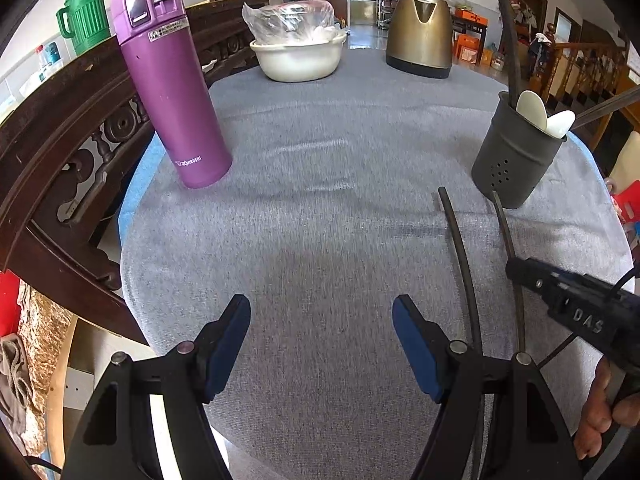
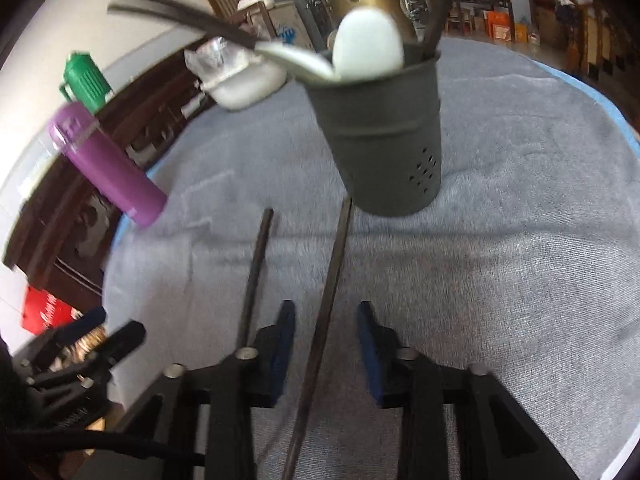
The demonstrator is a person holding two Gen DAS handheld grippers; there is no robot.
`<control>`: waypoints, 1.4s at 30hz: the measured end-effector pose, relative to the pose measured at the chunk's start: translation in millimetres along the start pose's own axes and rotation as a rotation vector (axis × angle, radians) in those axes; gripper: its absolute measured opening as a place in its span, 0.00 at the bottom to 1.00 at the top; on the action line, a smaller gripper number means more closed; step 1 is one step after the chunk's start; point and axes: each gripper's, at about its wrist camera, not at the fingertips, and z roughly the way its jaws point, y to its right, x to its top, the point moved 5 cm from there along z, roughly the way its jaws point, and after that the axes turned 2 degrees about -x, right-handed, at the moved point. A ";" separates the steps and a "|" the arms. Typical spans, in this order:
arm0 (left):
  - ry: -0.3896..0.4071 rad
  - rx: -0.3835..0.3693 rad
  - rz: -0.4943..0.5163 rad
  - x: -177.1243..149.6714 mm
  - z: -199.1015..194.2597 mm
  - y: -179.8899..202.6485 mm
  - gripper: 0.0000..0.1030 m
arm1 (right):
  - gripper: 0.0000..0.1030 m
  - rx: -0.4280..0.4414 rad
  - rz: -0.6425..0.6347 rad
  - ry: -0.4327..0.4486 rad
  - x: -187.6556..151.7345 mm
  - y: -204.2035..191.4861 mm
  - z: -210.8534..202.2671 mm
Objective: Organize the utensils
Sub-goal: 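Lower both tools toward the last two dark brown chopsticks beside the cup, then close the right tool on one chopstick while the left tool closes on the other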
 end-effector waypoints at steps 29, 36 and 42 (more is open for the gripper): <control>-0.155 -0.267 0.084 31.9 57.1 79.6 0.49 | 0.09 -0.046 0.215 0.031 -6.0 82.6 -33.9; -0.173 -0.292 0.079 46.6 68.3 75.6 0.46 | 0.10 -0.032 0.214 0.015 24.2 86.1 -18.0; -0.186 -0.317 0.042 68.5 81.8 71.0 0.46 | 0.11 -0.064 0.198 -0.006 42.6 81.7 -0.3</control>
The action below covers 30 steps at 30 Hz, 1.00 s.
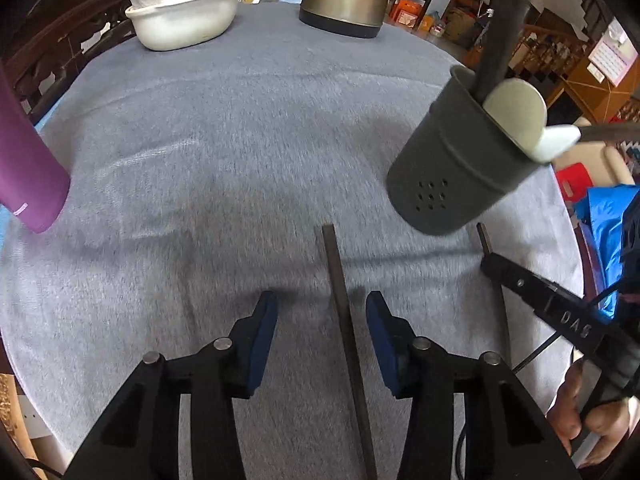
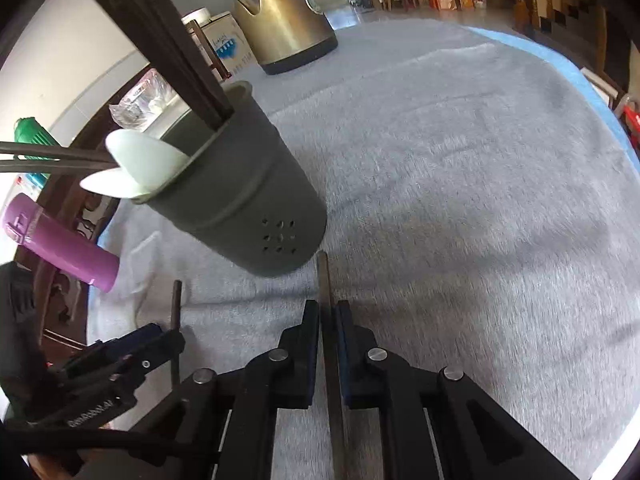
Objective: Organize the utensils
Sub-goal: 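Close the right tool on one chopstick while the left tool closes on the other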
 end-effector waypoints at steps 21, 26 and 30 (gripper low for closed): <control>-0.037 -0.004 0.102 3.4 12.5 13.6 0.09 | 0.06 -0.004 0.028 0.004 -4.8 17.8 -23.5; -0.054 0.025 0.094 12.2 24.9 12.9 0.12 | 0.06 -0.020 0.050 -0.051 -9.4 23.9 -12.1; -0.058 0.020 0.086 14.8 29.5 20.0 0.24 | 0.08 -0.024 0.065 -0.069 -8.8 24.2 -9.9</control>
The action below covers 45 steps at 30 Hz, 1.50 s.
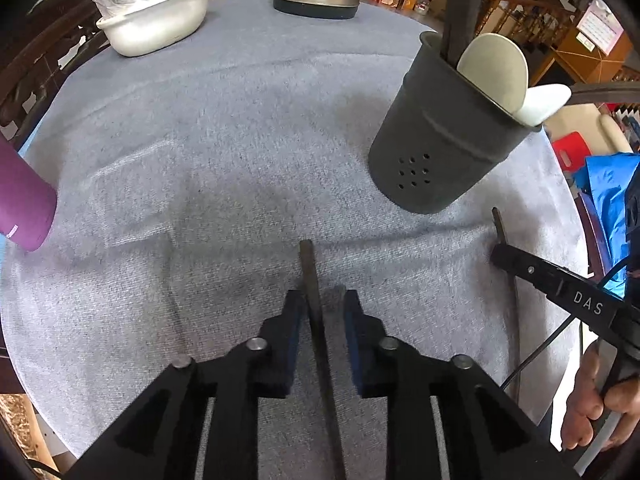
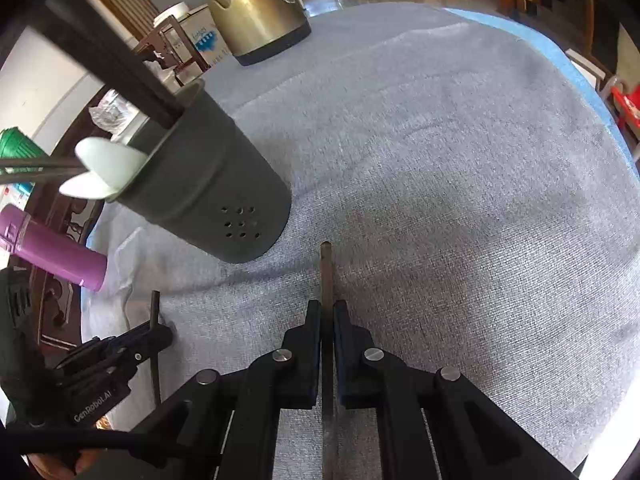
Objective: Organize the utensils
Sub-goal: 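Close the right tool on one chopstick while the left tool closes on the other, then lift both held chopsticks and raise them over the grey cup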
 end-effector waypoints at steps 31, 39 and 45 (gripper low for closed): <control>0.238 0.066 0.075 14.8 -90.2 45.3 0.07 | 0.06 0.203 -0.146 0.148 0.3 -49.1 -70.7; 0.335 0.044 0.107 20.7 -144.9 62.6 0.07 | 0.06 0.286 -0.188 0.228 -1.1 -68.0 -110.8; 0.260 0.026 0.098 17.1 -127.2 49.1 0.07 | 0.06 0.255 -0.213 0.285 -2.4 -67.0 -125.6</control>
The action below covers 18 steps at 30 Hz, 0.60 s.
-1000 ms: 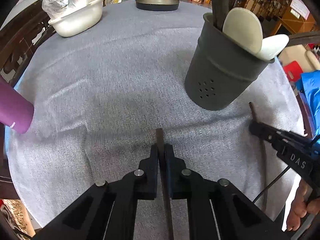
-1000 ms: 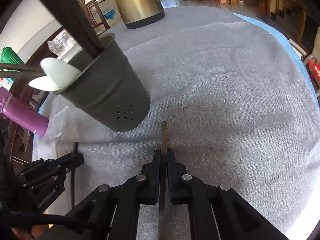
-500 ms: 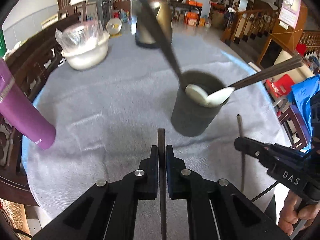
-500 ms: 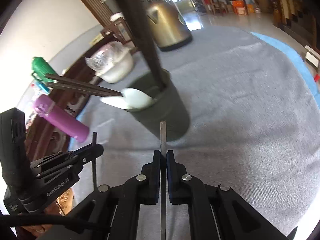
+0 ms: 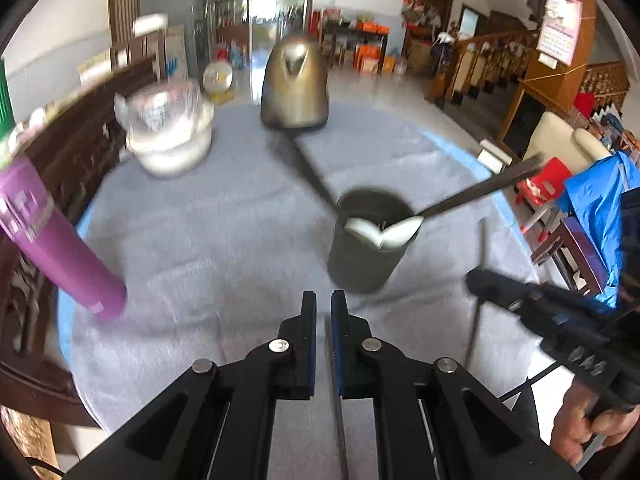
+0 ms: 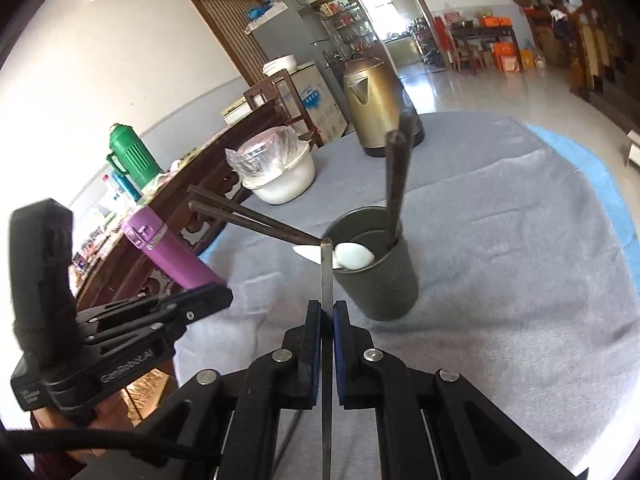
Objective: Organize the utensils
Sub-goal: 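Lift both held chopsticks and raise them over the grey cup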
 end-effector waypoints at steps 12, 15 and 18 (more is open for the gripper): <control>-0.289 -0.029 -0.054 -46.1 100.7 -2.8 0.32 | 0.06 -0.032 0.075 -0.018 -11.8 39.1 2.9; -0.285 -0.016 -0.050 -48.4 112.8 -1.6 0.32 | 0.06 -0.021 0.088 -0.014 -11.5 42.9 0.4; -0.276 -0.012 -0.031 -46.1 114.5 1.5 0.30 | 0.06 -0.010 0.092 -0.001 -9.7 44.0 -2.8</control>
